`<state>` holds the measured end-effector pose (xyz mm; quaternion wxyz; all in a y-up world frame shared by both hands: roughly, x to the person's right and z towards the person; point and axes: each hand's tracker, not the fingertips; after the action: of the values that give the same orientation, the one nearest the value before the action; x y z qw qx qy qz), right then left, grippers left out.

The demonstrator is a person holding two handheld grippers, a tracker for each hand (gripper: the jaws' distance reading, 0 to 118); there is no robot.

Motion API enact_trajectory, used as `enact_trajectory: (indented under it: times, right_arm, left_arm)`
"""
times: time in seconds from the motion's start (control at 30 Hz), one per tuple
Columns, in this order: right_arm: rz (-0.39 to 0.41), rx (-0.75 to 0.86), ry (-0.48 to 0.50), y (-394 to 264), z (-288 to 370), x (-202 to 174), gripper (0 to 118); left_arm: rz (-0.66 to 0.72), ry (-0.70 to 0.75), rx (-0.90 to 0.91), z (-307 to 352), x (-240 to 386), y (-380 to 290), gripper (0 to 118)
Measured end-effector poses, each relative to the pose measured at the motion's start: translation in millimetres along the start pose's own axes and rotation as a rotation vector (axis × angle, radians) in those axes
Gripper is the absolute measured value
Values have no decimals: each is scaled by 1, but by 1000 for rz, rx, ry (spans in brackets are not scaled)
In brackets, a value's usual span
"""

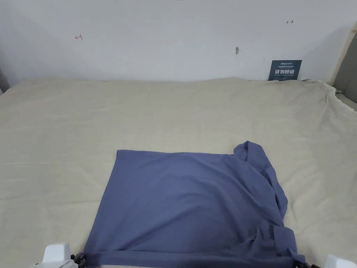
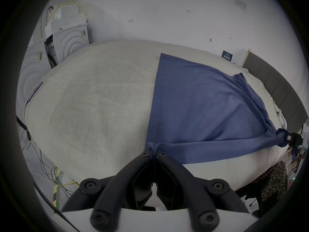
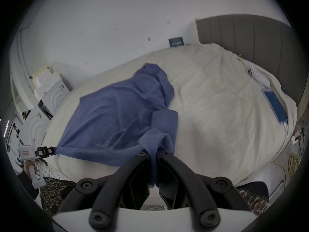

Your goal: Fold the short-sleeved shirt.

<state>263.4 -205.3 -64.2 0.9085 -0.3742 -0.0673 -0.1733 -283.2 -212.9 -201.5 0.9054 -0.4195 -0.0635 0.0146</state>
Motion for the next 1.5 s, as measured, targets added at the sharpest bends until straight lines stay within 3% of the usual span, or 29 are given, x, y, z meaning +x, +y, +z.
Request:
enact_trajectory:
  times: [0.27,0.37,0.4,0.5,0.57,0.83,1.0,1.07,1.17,1.27,1.3,1.33,1.5]
  right_arm:
    - [-32,-115,-79,-11,-36,4,4]
    - [-3,-119,-97,-4,-27,-5,9]
    - [-1,-115,-98,-1,-22,-7,22]
    - [26,-49,-100,15,-1,-18,85]
    - [40,46,-85,32,18,-27,89]
    - [136,338,-26,97,82,-75,89]
    - [191,462,-38,111,105,-101,89]
    - [214,504,-71,111,112,-110,89]
    - [240,544,-94,109,121,-123,85]
    - [264,587,-117,105,125,-129,50]
    - [271,594,-118,106,124,-128,26]
    - [278,599,-113,105,125,-130,2]
    - [283,616,-98,106,123,-133,0]
  left_arm:
    - [46,18,-39,-9,0,-4,1]
    - [94,13,-86,-6,-3,3,23]
    - [109,-6,-103,-2,-2,6,46]
    - [141,-19,-44,18,6,17,102]
    - [141,-25,68,40,16,28,107]
    - [32,-27,384,103,58,90,107]
    - [16,-14,510,120,81,110,103]
    - [-6,-9,566,125,89,110,95]
    - [-40,-15,618,128,99,105,71]
    - [-83,-15,662,129,107,98,20]
    - [-89,-17,663,129,108,96,4]
    - [-94,-23,664,128,109,95,0]
    - [-85,-55,638,125,105,93,0]
